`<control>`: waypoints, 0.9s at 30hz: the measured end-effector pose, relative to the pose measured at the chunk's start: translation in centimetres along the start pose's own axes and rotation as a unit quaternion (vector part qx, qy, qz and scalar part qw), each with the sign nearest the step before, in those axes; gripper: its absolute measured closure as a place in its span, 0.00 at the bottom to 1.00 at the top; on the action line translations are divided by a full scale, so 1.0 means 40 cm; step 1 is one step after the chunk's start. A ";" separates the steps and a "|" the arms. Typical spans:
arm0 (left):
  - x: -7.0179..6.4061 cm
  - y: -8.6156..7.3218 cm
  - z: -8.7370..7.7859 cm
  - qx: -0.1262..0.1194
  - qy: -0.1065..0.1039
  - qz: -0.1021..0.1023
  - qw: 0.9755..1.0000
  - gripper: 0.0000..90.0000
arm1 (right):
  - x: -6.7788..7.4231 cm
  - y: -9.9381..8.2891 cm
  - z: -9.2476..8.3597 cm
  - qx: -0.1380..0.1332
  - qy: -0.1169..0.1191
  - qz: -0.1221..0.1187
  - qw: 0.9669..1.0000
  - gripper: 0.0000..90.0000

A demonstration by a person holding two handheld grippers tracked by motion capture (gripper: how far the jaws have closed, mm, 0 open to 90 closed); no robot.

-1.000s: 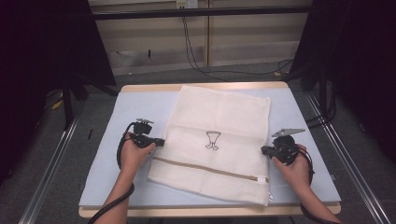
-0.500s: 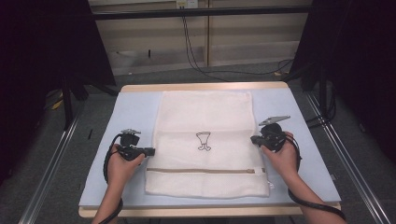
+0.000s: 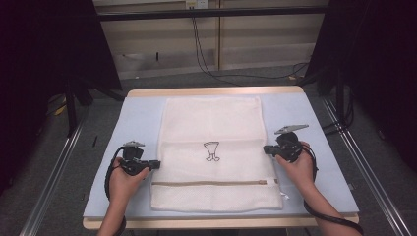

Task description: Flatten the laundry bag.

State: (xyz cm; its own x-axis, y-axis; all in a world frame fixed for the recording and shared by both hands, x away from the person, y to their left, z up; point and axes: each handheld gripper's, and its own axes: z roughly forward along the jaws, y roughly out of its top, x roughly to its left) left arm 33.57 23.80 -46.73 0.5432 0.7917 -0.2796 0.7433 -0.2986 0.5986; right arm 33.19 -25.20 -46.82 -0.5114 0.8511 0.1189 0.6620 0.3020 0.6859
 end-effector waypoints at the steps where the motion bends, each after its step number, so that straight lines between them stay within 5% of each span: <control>1: -0.003 0.000 -0.002 0.002 0.004 0.004 1.000 0.95 | 0.001 0.000 -0.001 -0.002 -0.004 -0.003 1.000 0.98; 8: -0.009 -0.004 -0.011 0.003 0.002 0.003 1.000 0.95 | 0.002 -0.005 0.002 -0.005 -0.005 0.001 1.000 0.98; 17: -0.014 -0.014 -0.021 0.007 0.007 0.006 1.000 0.95 | 0.020 0.005 -0.002 0.015 -0.007 -0.035 0.999 0.98; 27: -0.014 -0.020 -0.024 0.004 0.010 0.001 1.000 0.95 | 0.027 -0.006 -0.020 0.009 -0.003 -0.046 0.999 0.98</control>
State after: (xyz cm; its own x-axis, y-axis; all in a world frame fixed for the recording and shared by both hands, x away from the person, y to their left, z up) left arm 32.30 24.09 -46.34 0.5365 0.8020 -0.2625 0.7456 -0.3048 0.5926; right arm 32.06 -24.71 -46.29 -0.5675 0.8218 0.0507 0.6221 0.3876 0.6802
